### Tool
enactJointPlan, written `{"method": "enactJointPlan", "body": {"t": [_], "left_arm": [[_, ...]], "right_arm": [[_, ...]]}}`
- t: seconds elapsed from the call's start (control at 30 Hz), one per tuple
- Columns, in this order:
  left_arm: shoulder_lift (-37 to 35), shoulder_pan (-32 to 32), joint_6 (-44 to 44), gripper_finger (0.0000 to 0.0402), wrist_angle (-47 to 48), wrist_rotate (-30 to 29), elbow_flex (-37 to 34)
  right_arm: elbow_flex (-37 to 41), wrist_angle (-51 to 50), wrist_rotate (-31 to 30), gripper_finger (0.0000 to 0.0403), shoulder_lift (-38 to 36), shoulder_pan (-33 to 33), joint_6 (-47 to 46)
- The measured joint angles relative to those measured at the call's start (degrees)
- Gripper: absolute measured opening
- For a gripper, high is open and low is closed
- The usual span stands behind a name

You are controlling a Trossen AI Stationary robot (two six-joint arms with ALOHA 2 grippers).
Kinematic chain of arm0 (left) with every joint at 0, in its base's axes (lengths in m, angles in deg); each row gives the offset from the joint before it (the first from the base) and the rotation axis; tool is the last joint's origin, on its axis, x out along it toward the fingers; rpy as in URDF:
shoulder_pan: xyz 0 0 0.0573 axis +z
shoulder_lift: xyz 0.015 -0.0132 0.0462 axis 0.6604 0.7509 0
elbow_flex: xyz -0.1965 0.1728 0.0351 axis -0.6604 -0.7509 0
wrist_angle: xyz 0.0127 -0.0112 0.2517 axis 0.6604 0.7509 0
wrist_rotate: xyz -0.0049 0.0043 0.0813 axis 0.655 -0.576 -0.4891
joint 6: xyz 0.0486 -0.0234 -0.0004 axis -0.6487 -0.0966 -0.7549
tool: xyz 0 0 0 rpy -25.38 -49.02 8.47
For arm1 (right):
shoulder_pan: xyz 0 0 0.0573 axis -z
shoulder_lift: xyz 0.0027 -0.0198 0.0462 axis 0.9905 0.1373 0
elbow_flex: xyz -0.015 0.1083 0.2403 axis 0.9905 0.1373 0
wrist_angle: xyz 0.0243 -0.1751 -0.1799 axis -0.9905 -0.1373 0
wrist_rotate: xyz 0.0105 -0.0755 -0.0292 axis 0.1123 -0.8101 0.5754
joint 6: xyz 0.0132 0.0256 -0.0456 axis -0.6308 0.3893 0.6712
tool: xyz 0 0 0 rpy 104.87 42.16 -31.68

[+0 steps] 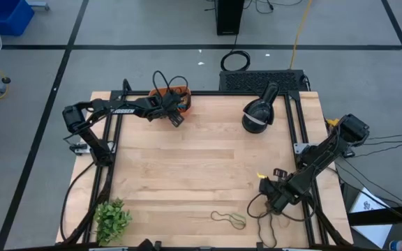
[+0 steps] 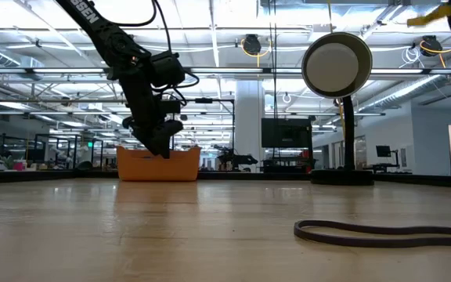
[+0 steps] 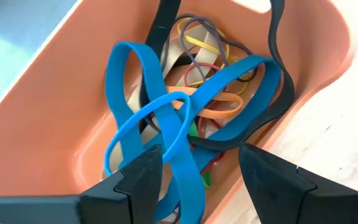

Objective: Pick and place rubber bands into bin
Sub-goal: Put the white rubber band into the orange container

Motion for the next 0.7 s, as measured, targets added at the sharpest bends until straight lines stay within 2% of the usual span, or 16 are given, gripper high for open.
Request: {"method": "enactJointPlan", "body": {"t": [0.17, 0.4, 0.53, 0.6, 0.7], "left_arm": [[-1.1, -0.5, 0.4, 0.0218, -0.9, 0.6, 0.0], [-7.5, -1.8, -2.5, 0.0218, -3.4, 0.6, 0.4], [-12.7, -3.0, -4.9, 0.0218, -3.9, 1.5, 0.4], [-15.5, -3.4, -4.9, 0.0218, -3.1, 4.5, 0.4], [-18.7, -4.5, -5.0, 0.0218, -5.4, 15.1, 0.4]], "right_arm": [[0.0, -1.2, -6.6, 0.0002, -3.9, 0.4, -1.7], [0.0, -0.8, -24.5, 0.0001, -9.5, 1.0, 0.6], [0.0, 3.7, -32.7, 0.0001, -11.6, 2.6, 6.6], [0.0, 9.0, -36.3, 0.0001, -12.4, 4.1, 12.7], [0.0, 20.1, -37.4, 0.0001, -13.3, 7.0, 26.7]]}}
